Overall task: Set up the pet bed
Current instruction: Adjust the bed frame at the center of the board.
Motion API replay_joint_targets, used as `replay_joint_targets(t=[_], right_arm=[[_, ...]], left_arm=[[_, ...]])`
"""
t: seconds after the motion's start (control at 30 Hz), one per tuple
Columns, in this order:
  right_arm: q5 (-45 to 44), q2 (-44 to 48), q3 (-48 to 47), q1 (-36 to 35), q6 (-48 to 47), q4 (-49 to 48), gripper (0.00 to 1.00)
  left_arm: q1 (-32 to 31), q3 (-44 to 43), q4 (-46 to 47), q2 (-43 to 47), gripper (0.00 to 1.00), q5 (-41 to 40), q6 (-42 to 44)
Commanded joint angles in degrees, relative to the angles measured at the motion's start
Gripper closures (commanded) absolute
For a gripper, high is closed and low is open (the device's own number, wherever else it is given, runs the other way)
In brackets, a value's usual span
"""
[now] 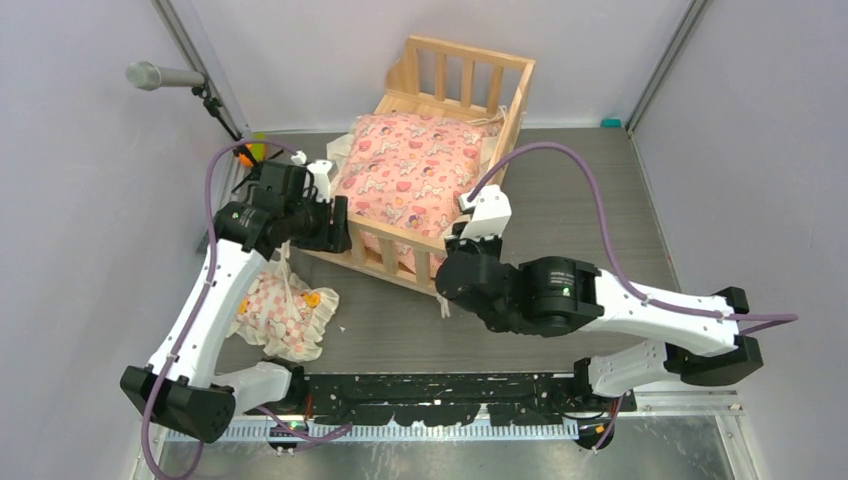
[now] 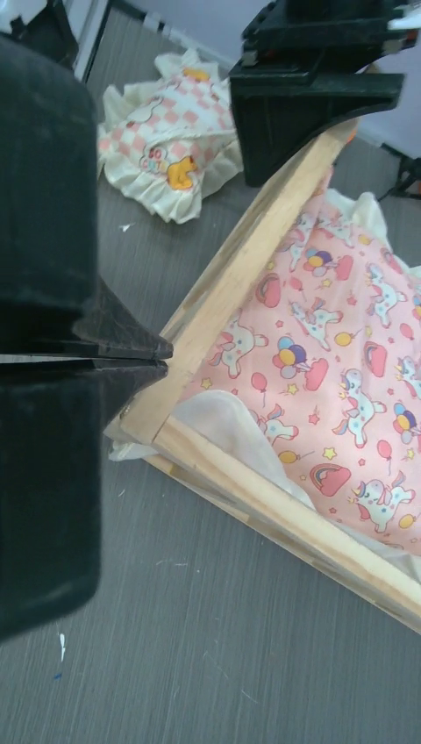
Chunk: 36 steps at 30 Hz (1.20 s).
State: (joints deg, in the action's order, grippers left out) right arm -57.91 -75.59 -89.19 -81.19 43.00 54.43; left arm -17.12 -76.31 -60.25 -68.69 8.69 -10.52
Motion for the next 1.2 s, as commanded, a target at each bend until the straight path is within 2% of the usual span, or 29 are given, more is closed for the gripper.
replay_joint_targets(t=[0.0,0.07,0.1,0.17,0.27,0.37,0.53,0.67,0.73,0.9,0.97,1.0,1.07,1.17], right_arm=[[-0.9,3.8,-2.7,0.9,0.6,-1.9,1.00],[-1.5,5.0,-3.1,2.1,0.3,-0.7,0.97],[-1.6,5.5,-3.8,3.4,0.1,0.1,0.91],[1.4,6.4,-4.9,9.6,-1.8,0.2,0.73],[11.6,5.0,-8.3,22.9,-5.9,-0.3,0.43],[20.6,0.3,-12.7,34.6,-8.5,-0.2,0.28],[33.6,-10.0,-17.8,49.2,-8.8,-1.3,0.21],[43.4,-17.5,-22.2,55.9,-8.7,-3.6,0.18],[44.7,-22.4,-27.1,56.9,-9.1,-1.0,0.17],[41.2,-32.0,-37.0,57.2,-10.5,5.1,0.16],[40.6,-34.4,-38.9,57.2,-11.1,6.5,0.20],[40.3,-35.1,-39.1,57.2,-11.3,6.9,0.26],[39.8,-33.8,-36.8,57.2,-11.1,5.5,0.50],[39.8,-27.9,-27.6,57.2,-10.3,-0.3,0.86]], left_arm=[[0.6,2.9,24.6,0.4,0.39,-2.4,-4.8],[0.6,4.4,24.6,3.0,0.38,-2.3,-5.5],[0.6,5.0,24.6,4.3,0.37,-2.4,-5.7],[0.6,5.9,23.8,6.6,0.35,-2.9,-6.3],[0.6,7.5,23.1,10.3,0.33,-2.7,-7.3],[0.6,9.2,22.0,14.3,0.31,-2.7,-8.2],[0.6,12.2,19.9,21.4,0.26,-3.3,-9.4],[0.6,14.4,18.6,24.7,0.25,-2.8,-10.0],[0.6,15.4,18.2,25.5,0.25,-2.5,-10.0],[0.6,17.5,18.1,27.0,0.25,-2.0,-10.3],[0.6,18.2,18.2,27.2,0.25,-1.6,-10.6],[0.6,18.3,18.1,27.2,0.25,-1.3,-10.6],[0.6,18.5,17.9,27.3,0.25,-1.0,-10.7],[0.6,19.0,18.1,27.5,0.25,-0.7,-10.6]])
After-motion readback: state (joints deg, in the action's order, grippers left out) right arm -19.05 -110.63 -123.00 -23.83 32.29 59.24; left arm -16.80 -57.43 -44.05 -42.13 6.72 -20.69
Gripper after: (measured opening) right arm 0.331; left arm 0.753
